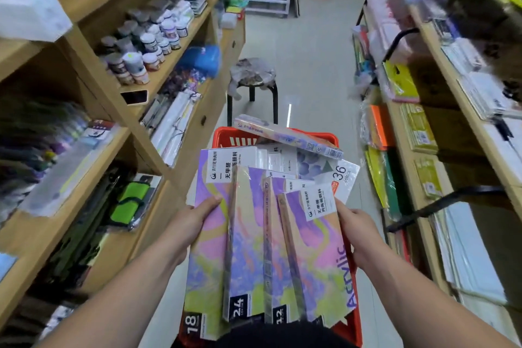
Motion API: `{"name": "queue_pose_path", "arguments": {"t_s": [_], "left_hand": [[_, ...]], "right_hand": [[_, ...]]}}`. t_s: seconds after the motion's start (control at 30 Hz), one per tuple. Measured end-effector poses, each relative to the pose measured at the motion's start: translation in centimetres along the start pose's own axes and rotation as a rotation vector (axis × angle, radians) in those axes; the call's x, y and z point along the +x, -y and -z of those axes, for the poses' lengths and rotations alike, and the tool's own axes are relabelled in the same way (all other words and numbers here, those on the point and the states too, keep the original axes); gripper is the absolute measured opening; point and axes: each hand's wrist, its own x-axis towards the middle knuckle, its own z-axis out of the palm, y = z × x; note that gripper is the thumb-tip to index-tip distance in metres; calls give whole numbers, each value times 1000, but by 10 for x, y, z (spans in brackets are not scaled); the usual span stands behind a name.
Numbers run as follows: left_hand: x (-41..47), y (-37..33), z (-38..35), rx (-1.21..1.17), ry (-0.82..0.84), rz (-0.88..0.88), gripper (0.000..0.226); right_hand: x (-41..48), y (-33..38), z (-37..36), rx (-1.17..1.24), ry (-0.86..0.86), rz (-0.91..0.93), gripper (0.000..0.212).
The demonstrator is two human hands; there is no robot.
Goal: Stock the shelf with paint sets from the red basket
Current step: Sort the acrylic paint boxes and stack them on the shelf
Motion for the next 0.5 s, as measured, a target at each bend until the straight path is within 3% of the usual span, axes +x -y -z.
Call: {"name": "queue_pose_path", "arguments": {"t_s": [0.07,0.2,0.33,0.5], "left_hand": [[61,-30,7,24,12,0,74],[164,-106,21,92,43,7,92],[248,-166,30,131,81,14,97],[336,-231,20,52,89,11,98]], "right_hand": [[38,29,-22,7,-29,-4,83],[98,96,-64,38,-82,-21,78],[154,163,-91,24,-93,-13,106],[234,234,-120,-2,-90,5,84]]}}
